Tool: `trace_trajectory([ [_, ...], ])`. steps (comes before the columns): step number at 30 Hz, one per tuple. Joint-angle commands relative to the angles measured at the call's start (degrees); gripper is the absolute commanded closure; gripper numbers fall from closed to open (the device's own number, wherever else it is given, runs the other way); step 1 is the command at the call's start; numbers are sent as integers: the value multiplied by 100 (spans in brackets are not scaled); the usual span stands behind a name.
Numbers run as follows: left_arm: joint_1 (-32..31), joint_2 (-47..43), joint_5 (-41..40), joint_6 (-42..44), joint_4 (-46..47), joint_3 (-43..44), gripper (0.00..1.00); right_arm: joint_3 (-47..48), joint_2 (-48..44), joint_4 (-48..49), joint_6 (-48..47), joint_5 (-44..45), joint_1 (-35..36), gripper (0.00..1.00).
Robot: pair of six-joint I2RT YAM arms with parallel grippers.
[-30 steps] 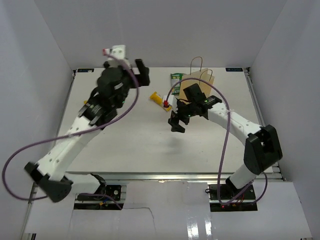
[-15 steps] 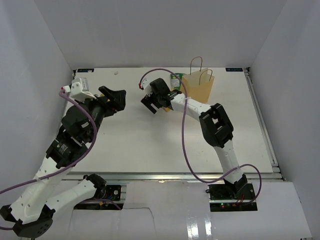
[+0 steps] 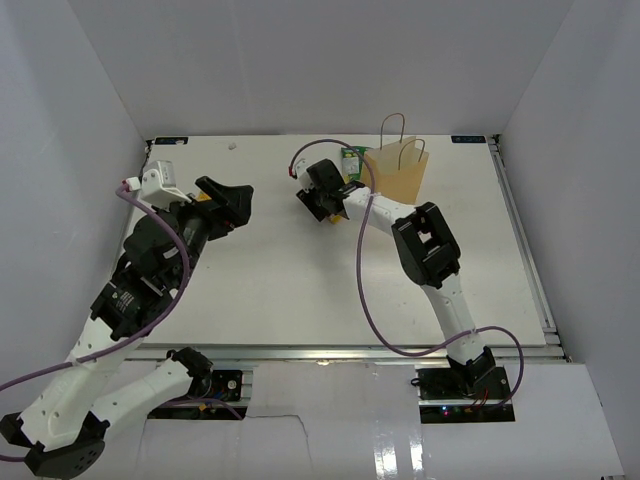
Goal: Place the snacks into the paper bag
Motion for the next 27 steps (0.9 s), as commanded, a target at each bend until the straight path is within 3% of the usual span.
trace_trajectory([
  [1,-15,51,38,-62,-16,51,2,-278,-113,46,188,-444,-53,50],
  [9,-15,200,151,-10,185,17,2,-490,-524,-15,-241,-935,-53,74],
  [16,-15,42,187,-18,371,-256,2,-1079,-1561,-304,-1523,-2576,-97,92],
  [22,-15,-142,152,-18,458,-423,2,-1071,-2327,-1015,-2307,-4124,-272,92],
  [27,-15,-257,143,8,502,-511,2,-342,-2872,-1632,-2580,-4794,-667,92],
])
